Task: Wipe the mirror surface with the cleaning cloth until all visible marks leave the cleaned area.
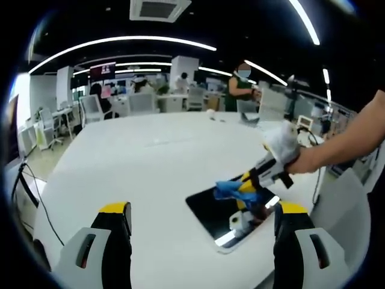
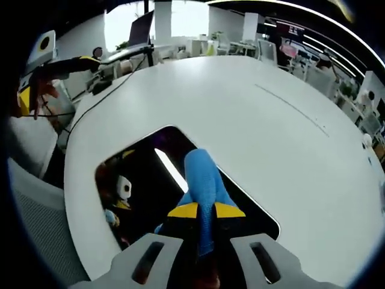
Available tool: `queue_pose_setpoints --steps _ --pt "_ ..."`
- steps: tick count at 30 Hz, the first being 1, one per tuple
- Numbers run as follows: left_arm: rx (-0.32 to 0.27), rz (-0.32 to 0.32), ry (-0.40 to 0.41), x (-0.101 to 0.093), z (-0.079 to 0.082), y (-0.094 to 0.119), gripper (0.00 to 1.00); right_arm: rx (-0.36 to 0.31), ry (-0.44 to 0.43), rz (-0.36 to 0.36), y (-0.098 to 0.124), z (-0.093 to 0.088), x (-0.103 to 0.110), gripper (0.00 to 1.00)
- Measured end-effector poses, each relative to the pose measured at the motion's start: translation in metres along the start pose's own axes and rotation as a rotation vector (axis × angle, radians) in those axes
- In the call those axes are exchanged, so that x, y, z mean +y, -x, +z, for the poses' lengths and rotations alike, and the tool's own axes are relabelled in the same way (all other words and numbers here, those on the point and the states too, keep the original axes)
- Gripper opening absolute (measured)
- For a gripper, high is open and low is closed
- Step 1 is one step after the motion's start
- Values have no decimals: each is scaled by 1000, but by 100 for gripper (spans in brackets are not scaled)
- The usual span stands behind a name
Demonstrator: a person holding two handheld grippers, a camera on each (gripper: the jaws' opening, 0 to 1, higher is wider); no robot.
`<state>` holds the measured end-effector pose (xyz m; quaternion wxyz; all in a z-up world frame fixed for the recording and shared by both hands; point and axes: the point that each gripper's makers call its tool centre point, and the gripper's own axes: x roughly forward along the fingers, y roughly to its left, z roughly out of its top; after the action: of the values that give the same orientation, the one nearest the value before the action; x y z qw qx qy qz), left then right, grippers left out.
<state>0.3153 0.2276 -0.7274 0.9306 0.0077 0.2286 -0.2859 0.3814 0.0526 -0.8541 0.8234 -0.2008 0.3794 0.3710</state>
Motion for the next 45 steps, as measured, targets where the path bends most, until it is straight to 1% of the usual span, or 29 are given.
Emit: queue_pose_setpoints --steps 9,21,24,32,40,43,45 --pt "-10 -7 -9 -3 7 -2 100 -5 -17 -11 7 -9 10 2" --pt "-12 -21 -19 -8 7 -3 100 -19 -50 -15 16 -18 22 2" --pt "-9 -20 -16 -9 6 -2 100 -24 -60 -14 19 -21 27 2" --pt "7 -18 -11 -8 -5 4 100 -23 -51 -6 26 -29 40 2" --pt "11 -22 -17 -7 -8 9 100 -24 -49 3 33 -36 53 3" --pt "11 -26 -22 -9 -7 10 100 -45 -31 11 36 -38 59 3" --pt "12 -31 -25 -10 -7 9 100 -51 -36 11 39 -41 61 3"
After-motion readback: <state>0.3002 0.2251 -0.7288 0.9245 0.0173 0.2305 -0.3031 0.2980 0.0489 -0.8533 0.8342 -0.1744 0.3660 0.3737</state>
